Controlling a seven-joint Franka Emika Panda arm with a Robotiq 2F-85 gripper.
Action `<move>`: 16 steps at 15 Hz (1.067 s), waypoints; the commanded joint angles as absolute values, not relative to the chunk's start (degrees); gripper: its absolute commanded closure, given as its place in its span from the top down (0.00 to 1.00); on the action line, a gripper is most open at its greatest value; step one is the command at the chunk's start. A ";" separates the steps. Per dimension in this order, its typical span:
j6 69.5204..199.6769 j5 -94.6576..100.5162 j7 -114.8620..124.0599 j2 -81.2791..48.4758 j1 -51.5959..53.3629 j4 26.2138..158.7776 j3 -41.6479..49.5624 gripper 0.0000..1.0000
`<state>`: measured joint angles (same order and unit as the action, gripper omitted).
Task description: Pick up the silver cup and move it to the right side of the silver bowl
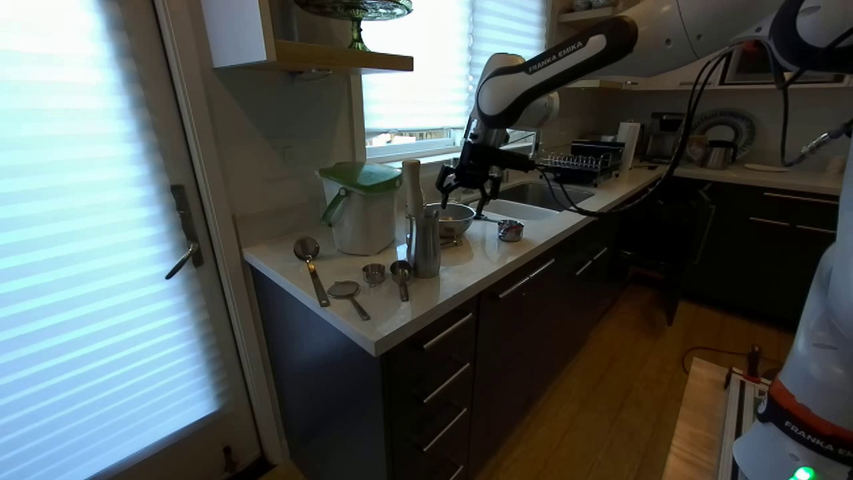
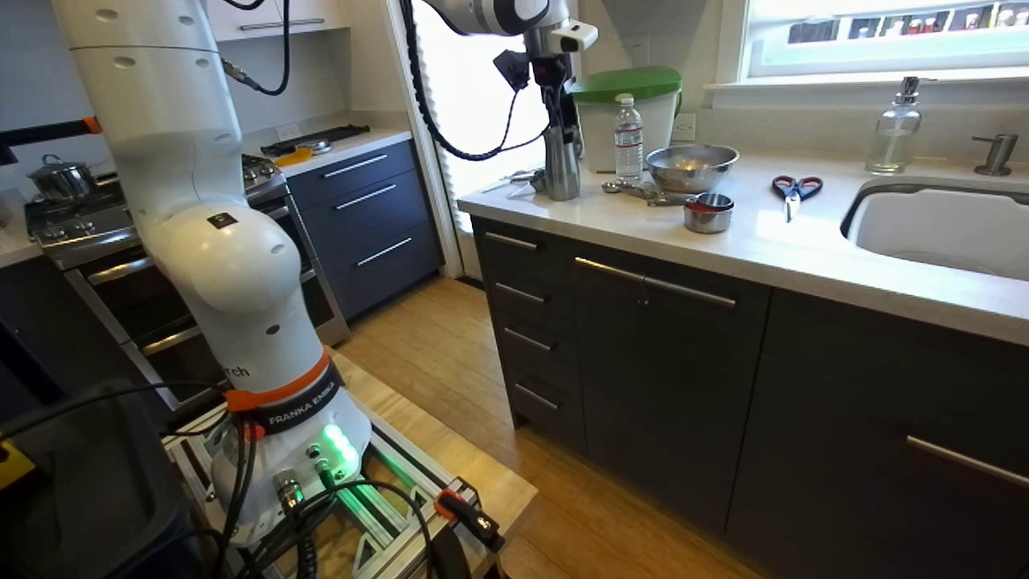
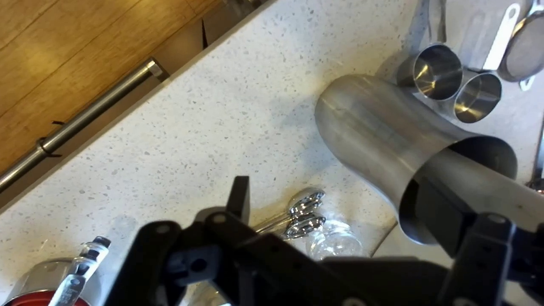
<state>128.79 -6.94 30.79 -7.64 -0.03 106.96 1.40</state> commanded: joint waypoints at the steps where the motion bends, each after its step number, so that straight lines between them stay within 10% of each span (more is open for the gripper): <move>1: 131.43 -7.56 34.58 -10.30 0.63 104.92 1.69 1.00; 6: 132.95 -7.69 36.96 -12.35 0.92 103.60 1.77 0.93; 11: 132.05 -7.91 37.10 -13.57 1.01 102.74 1.75 0.59; 16: 131.57 -9.82 36.10 -13.93 0.90 102.39 1.36 0.62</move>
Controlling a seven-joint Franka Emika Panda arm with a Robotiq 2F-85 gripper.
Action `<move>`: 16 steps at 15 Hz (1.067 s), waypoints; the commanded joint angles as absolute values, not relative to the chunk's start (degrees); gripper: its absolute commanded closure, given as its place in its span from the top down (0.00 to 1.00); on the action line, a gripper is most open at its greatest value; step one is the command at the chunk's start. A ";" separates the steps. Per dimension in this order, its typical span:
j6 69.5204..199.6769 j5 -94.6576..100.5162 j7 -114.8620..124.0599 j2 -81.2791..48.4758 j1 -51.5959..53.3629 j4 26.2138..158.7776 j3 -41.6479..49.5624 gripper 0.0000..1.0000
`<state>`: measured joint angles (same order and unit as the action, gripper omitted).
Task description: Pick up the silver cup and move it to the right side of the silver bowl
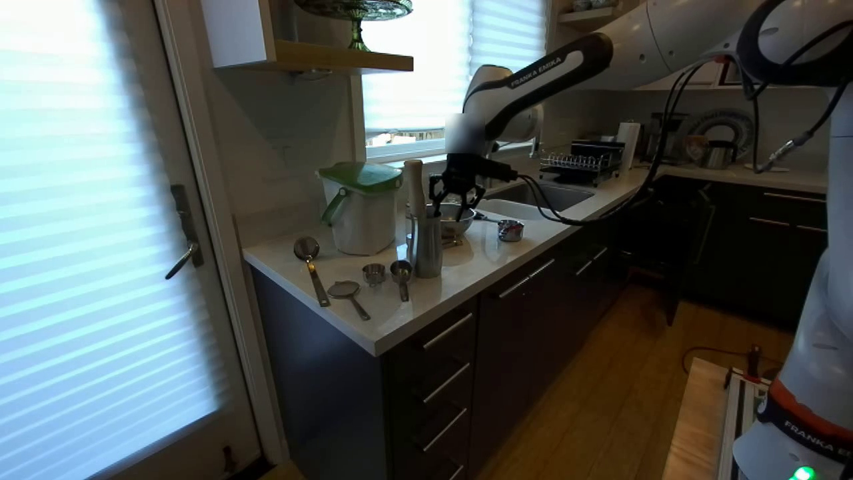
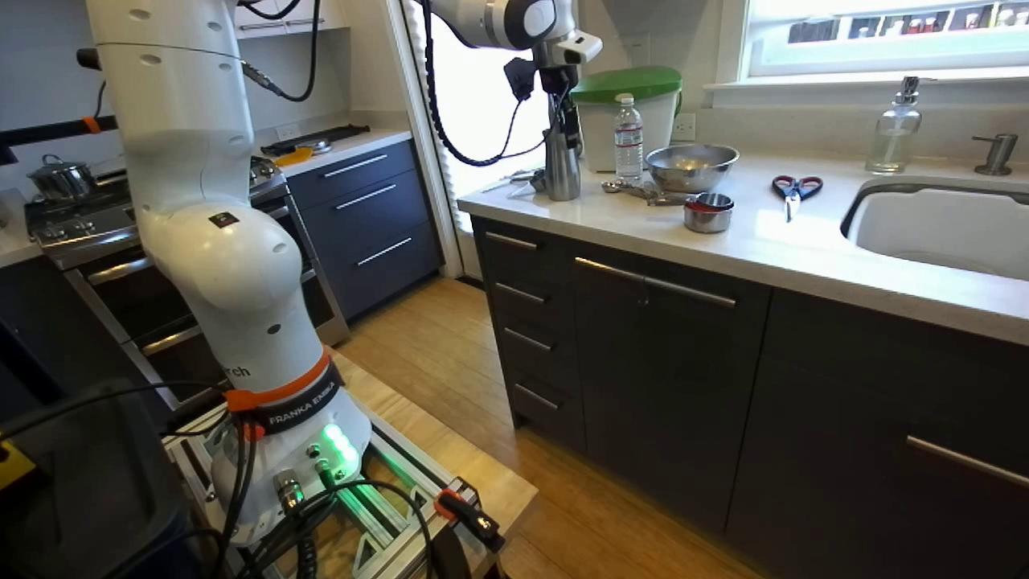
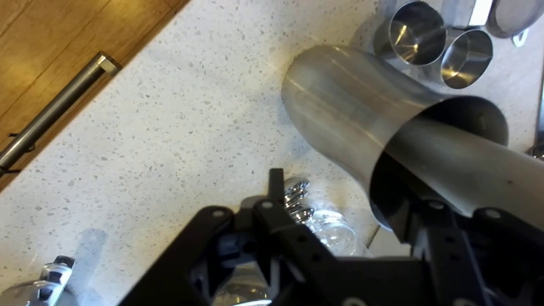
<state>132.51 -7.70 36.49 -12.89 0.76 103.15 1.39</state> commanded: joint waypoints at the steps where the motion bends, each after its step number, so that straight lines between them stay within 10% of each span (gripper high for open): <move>1: 131.38 -10.15 35.97 -14.10 0.90 102.42 1.30 0.59; 4: 130.79 -10.92 35.68 -14.54 0.94 102.53 1.12 0.47; 9: 130.66 -11.61 35.68 -14.75 0.81 102.38 1.18 0.00; 16: 129.45 -9.42 37.05 -13.77 0.90 100.74 2.27 0.01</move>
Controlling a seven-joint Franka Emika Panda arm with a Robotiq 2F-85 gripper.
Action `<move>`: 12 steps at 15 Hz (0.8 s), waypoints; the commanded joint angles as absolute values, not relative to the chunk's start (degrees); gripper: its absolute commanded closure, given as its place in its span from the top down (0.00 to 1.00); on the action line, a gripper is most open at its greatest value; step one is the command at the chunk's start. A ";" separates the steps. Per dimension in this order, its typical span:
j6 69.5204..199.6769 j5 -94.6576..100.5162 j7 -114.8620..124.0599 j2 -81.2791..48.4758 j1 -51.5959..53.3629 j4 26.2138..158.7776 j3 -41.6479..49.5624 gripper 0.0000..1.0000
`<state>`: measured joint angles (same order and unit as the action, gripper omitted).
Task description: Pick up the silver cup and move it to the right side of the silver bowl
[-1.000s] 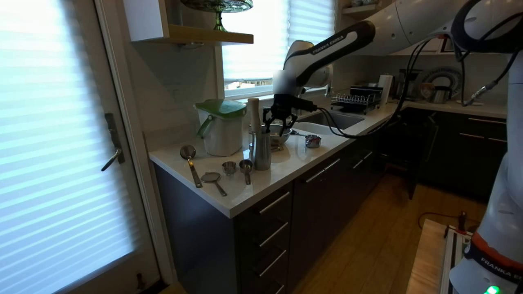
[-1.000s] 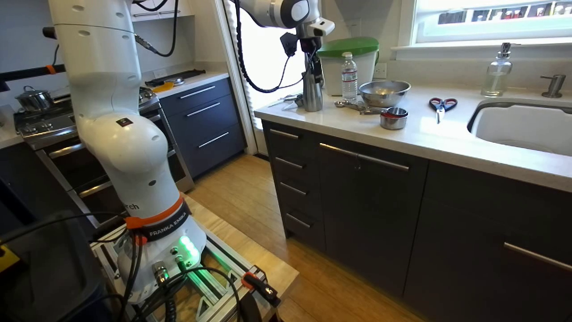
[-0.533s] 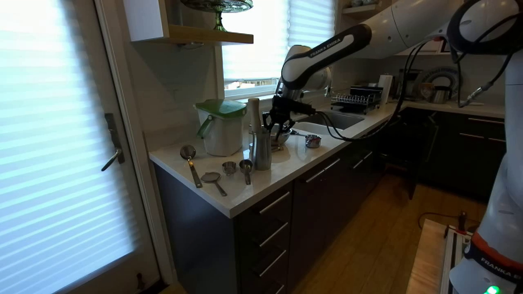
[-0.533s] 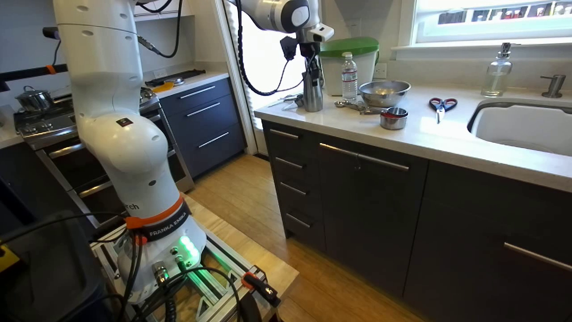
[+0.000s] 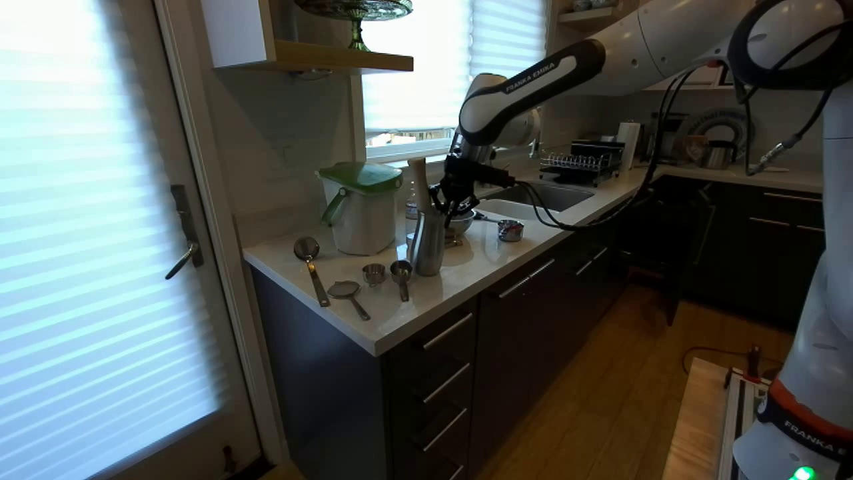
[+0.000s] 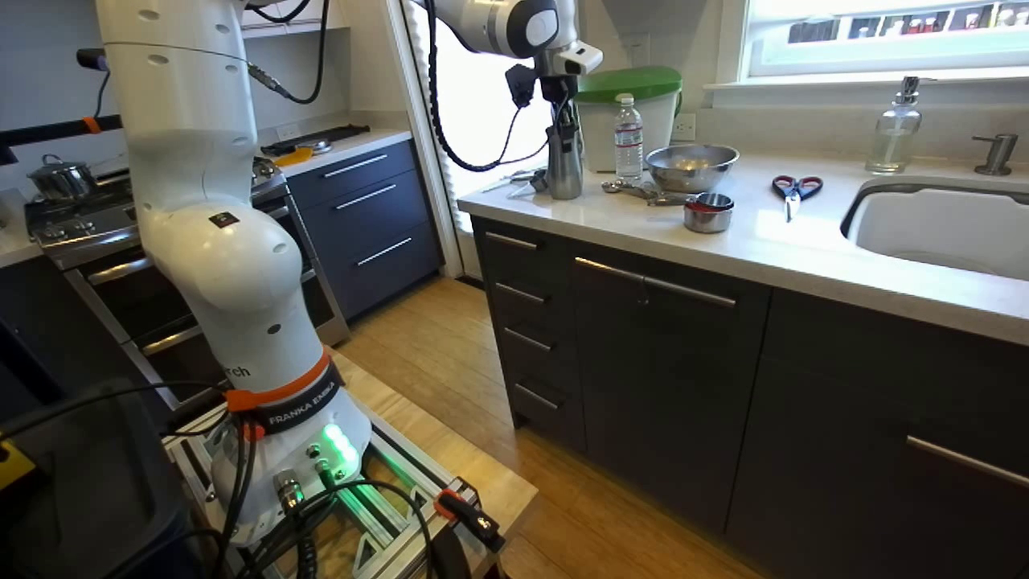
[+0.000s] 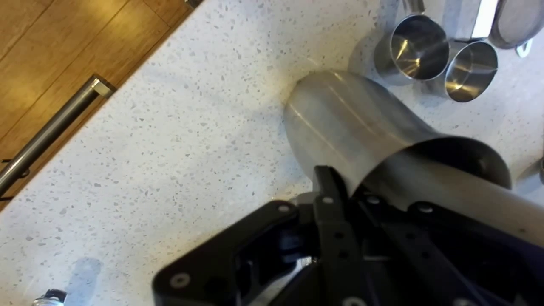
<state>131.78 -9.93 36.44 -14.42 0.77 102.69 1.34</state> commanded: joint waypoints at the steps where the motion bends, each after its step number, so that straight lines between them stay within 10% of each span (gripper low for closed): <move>1: 128.63 -8.80 37.60 -13.52 0.90 99.81 2.66 0.01; 12: 119.32 7.83 53.27 -17.57 0.36 83.83 9.07 0.01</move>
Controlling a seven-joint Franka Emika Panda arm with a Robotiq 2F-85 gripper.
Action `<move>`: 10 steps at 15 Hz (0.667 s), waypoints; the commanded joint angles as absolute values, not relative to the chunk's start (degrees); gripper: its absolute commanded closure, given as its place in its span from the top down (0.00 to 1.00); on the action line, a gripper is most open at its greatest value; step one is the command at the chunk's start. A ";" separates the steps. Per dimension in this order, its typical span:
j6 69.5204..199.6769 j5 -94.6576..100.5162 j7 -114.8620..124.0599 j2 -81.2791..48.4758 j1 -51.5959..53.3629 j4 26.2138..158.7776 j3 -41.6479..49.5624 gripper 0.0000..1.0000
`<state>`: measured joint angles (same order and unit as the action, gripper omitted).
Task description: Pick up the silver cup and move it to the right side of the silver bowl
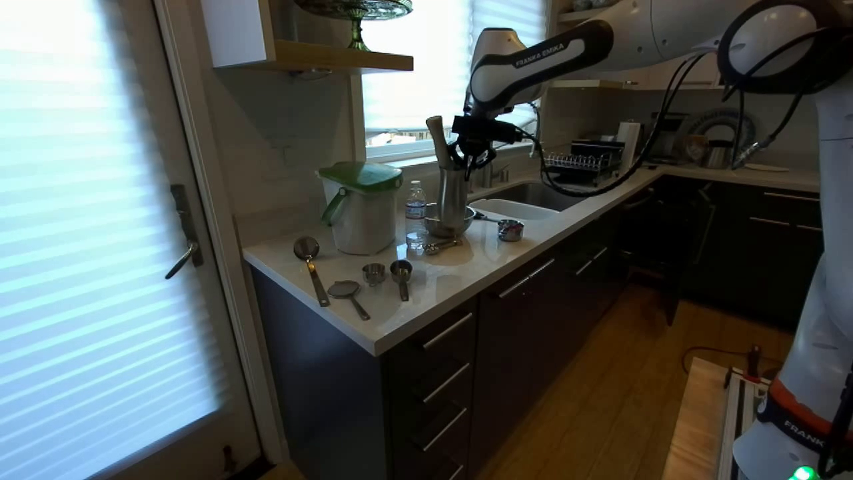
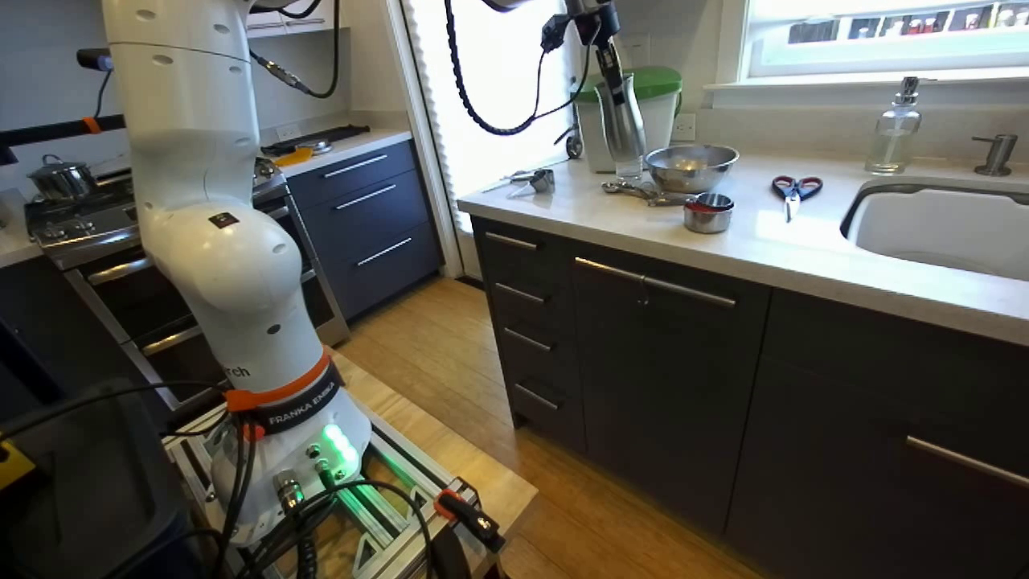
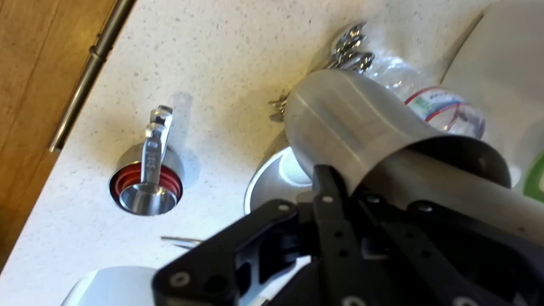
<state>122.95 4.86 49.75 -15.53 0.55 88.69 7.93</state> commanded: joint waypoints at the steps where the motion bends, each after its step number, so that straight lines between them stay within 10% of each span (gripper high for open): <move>1: 121.89 6.02 50.84 -16.00 0.04 87.36 8.01 0.06; 10: 119.71 6.55 52.95 -18.67 -0.27 82.89 8.92 0.01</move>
<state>120.99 6.57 51.74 -17.41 0.30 85.51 9.05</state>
